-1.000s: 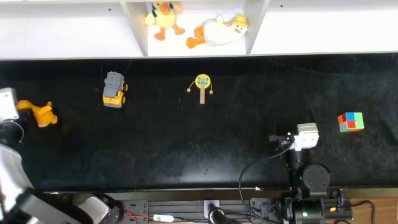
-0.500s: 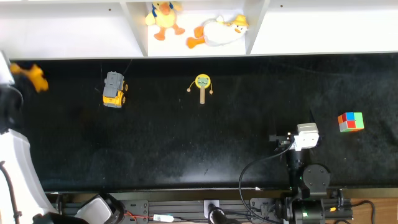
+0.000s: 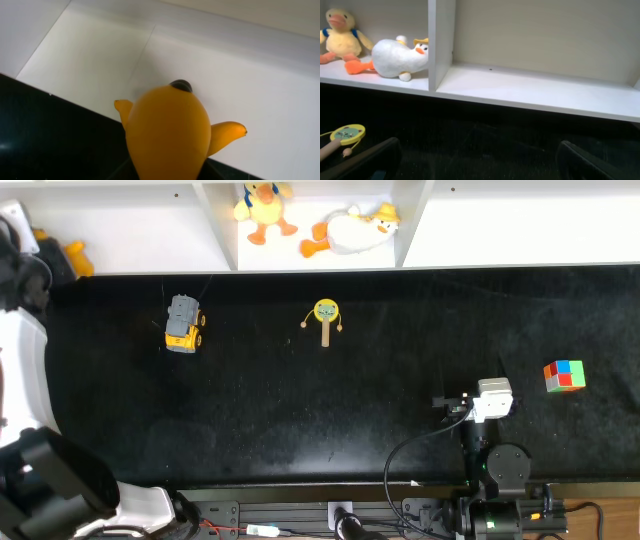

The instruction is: Store Toys

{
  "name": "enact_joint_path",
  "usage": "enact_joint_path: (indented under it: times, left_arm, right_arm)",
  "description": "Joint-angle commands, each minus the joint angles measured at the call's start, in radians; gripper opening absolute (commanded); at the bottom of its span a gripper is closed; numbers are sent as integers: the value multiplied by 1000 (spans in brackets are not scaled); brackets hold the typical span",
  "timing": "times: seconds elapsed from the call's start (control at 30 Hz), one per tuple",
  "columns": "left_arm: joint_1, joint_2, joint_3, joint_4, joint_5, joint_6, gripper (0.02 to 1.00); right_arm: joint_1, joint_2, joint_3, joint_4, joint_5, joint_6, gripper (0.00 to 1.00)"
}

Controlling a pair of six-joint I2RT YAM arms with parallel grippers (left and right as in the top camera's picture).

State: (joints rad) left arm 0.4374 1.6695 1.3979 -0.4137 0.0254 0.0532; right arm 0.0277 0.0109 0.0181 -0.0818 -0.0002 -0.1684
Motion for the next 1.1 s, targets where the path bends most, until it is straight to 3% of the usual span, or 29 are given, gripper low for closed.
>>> enact_joint_path:
  times: [0.03, 1.1]
  left_arm:
    - [-16, 23, 45, 36, -36, -33, 110]
    - [-42, 141, 44, 146, -31, -33, 145]
  right_arm:
    - [-1, -7, -14, 5, -7, 8, 996]
    - [-1, -7, -14, 5, -7, 8, 996]
